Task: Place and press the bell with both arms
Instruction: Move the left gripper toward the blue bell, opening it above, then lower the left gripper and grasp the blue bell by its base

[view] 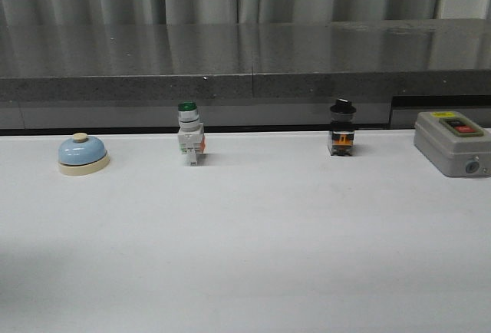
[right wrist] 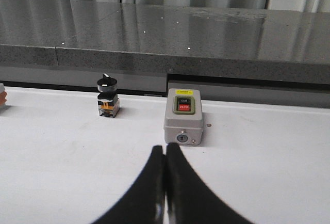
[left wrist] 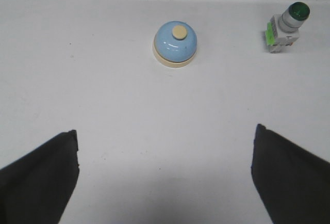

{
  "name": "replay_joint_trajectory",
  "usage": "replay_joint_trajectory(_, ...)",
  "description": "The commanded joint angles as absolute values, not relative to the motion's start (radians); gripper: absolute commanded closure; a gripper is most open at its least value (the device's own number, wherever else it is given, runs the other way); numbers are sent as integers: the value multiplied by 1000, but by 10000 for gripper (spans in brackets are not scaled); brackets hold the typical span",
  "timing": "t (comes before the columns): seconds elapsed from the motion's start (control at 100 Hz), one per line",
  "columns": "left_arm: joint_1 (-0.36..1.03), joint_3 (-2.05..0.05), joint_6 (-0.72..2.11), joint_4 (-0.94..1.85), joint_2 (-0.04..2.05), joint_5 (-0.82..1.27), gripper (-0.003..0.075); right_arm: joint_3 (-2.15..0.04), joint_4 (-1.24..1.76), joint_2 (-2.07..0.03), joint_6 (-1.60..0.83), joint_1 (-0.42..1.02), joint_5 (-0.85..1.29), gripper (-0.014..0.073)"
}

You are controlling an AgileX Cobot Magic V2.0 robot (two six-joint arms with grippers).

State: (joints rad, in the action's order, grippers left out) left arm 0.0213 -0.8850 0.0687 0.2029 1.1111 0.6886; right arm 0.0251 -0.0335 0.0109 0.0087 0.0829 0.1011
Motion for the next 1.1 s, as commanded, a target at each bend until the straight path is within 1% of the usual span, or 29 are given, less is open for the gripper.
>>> replay_joint_trajectory(0.0, 19, -918, 68, 246, 1110, 613, 84, 12, -33, 26, 0, 77, 17, 654)
replay_joint_trajectory(0.19, 47, -973, 70, 250, 1220, 611, 84, 12, -33, 26, 0, 77, 17, 654)
replay_joint_trajectory(0.4, 99, -1095, 72, 248, 1415, 600, 84, 12, -33, 26, 0, 77, 17, 654)
replay_joint_trajectory(0.71, 101, -1287, 72, 237, 1708, 598, 84, 12, -33, 26, 0, 77, 17, 654)
replay_joint_trajectory(1.09, 106, -1450, 80, 237, 1905, 593, 84, 12, -33, 26, 0, 77, 17, 654)
